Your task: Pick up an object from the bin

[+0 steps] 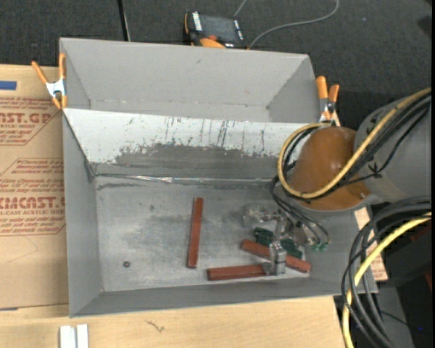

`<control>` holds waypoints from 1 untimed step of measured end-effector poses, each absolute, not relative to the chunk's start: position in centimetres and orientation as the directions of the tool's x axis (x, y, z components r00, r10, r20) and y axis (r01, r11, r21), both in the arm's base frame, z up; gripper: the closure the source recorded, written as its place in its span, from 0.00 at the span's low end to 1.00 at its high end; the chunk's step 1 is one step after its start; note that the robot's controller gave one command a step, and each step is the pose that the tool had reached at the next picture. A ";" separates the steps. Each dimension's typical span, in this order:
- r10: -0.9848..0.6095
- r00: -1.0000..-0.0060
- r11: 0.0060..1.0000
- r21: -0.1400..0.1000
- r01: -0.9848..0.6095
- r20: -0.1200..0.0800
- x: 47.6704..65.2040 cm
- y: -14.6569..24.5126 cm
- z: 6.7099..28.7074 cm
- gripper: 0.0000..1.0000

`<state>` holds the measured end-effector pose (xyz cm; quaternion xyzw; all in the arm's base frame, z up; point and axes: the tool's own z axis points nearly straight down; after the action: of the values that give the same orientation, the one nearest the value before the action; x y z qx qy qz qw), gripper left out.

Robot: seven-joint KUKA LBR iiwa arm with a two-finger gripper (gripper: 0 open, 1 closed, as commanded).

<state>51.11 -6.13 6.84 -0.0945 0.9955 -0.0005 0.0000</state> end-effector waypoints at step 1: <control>-0.191 -0.982 0.982 0.002 -0.191 0.009 51.0 -5.9 7.2 1.00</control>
Offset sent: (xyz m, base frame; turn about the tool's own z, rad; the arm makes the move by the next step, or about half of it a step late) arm 0.0000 0.0000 0.0000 0.0000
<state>50.99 -5.91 7.15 -0.0958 0.9954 0.0004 -0.0045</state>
